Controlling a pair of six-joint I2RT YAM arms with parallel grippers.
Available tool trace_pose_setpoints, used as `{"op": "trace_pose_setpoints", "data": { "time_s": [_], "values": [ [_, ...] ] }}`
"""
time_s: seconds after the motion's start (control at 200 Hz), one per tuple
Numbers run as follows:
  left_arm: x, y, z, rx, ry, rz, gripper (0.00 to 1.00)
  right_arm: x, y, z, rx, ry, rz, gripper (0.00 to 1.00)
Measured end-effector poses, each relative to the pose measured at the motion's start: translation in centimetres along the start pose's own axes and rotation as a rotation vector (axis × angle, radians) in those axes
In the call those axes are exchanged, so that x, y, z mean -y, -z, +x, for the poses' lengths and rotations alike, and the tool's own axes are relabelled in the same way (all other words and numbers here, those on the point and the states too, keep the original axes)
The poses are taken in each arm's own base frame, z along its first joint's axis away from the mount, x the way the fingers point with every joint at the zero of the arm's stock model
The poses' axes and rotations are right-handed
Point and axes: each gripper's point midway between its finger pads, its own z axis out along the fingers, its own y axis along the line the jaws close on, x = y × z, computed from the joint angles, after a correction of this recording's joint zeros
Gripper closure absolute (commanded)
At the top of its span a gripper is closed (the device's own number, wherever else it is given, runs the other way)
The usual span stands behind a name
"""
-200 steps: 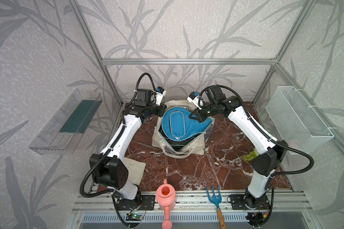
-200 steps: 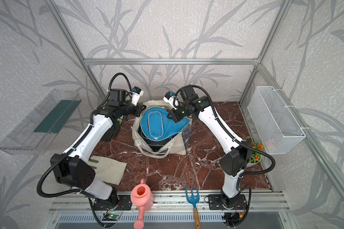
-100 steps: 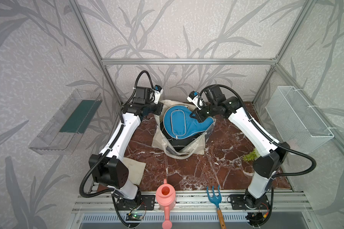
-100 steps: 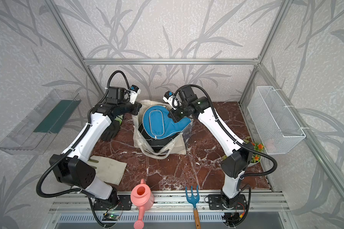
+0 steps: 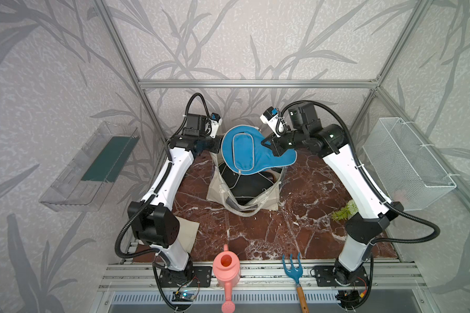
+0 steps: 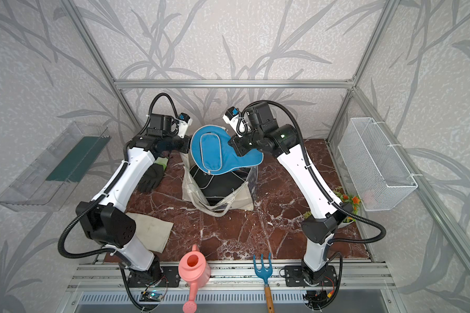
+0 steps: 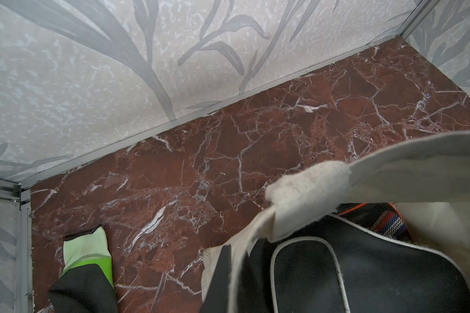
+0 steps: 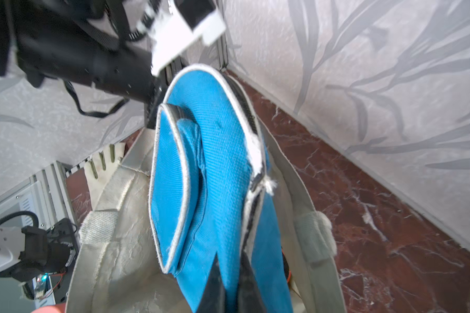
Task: Remove the ping pong set from the canvas bag
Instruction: Pick up the ping pong set from the canvas bag, then place the ping pong set at the center of the board.
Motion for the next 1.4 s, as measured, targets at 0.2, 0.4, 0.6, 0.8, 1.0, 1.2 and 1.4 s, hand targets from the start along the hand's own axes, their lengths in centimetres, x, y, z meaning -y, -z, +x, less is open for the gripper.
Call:
{"op": "trace_pose_setpoints", "data": {
  "time_s": [0.2, 0.4, 0.6, 0.8, 1.0, 1.2, 1.4],
  "values": [
    [-0.3, 0.1, -0.2, 0.009, 0.004, -0.001, 1.0, 2.0, 5.2, -2.9, 0.103, 0.027, 0.191, 1.0],
    [0.3, -0.1, -0.1, 0.026, 0.004, 0.04, 1.0, 6.8, 11.8, -1.4, 0.138, 0.016, 0.49, 1.0],
    [0.7, 0.1, 0.1, 0.052, 0.001, 0.055, 1.0, 11.0, 16.8, 4.4, 0.106, -0.039, 0.774, 1.0],
    [1.1, 0.3, 0.4, 0.076, 0.001, 0.059, 1.0, 11.9, 15.4, 10.4, 0.035, -0.104, 0.821, 1.0],
    [1.2, 0.0, 0.4, 0.093, 0.01, 0.063, 1.0, 12.9, 10.8, 16.0, -0.02, -0.215, 0.774, 1.0],
    [1.5, -0.5, 0.4, 0.106, 0.022, 0.071, 1.0, 13.6, 7.2, 18.4, 0.03, -0.32, 0.703, 1.0],
    [2.3, -0.8, 0.5, 0.112, 0.029, 0.092, 1.0, 16.5, 4.1, 19.7, 0.128, -0.5, 0.634, 1.0]
  ]
}}
